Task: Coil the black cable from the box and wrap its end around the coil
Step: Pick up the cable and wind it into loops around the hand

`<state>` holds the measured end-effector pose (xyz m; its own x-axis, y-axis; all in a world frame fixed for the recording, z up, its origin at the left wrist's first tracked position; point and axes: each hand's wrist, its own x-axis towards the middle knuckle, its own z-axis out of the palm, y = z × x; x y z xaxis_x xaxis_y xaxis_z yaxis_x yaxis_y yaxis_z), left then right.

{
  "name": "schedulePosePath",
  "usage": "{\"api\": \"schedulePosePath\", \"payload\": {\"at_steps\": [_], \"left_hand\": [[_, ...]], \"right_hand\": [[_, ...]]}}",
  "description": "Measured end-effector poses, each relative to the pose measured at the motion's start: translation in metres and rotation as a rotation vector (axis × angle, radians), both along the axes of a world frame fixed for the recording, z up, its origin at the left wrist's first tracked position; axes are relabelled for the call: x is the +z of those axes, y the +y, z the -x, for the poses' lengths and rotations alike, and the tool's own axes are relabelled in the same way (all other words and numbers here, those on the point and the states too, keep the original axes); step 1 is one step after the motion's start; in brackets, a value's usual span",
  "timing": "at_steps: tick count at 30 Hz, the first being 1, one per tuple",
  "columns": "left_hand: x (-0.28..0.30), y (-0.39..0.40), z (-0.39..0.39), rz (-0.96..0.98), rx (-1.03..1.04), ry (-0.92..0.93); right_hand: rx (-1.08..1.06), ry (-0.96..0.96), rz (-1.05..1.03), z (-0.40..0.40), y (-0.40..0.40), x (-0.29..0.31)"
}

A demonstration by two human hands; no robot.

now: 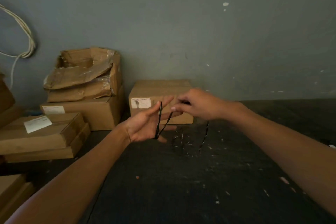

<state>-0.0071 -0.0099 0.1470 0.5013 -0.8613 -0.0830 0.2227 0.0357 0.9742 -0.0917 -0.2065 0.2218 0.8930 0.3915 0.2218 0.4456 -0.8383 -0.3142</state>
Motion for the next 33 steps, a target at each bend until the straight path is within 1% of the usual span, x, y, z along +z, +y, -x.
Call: {"api": "schedulePosePath", "payload": {"at_steps": [7,10,12,18,23,26,29,33], "left_hand": [[-0.008,-0.005,0.015,-0.134,-0.193,0.016],[-0.010,-0.006,0.020,-0.139,-0.247,0.036],[-0.007,-0.006,0.023,-0.129,-0.270,0.049],[0.002,-0.005,0.035,-0.046,-0.417,0.105],[0.014,-0.006,0.045,0.133,-0.496,0.127],[0.025,-0.004,0.047,0.210,-0.486,0.117],[0.035,-0.003,0.045,0.235,-0.463,0.098],[0.041,-0.011,0.045,0.263,-0.462,0.076]], "right_hand": [[-0.025,-0.120,0.066,-0.013,-0.015,0.027],[-0.022,-0.159,0.103,-0.016,-0.019,0.027],[-0.032,-0.166,0.074,-0.018,-0.022,0.023],[-0.042,-0.154,-0.084,-0.022,-0.032,0.007],[-0.045,-0.214,-0.206,-0.028,-0.036,-0.013],[-0.088,-0.184,-0.200,-0.025,-0.040,-0.037],[-0.108,-0.120,-0.163,-0.019,-0.038,-0.065],[-0.140,-0.055,-0.172,-0.022,-0.027,-0.100]]}}
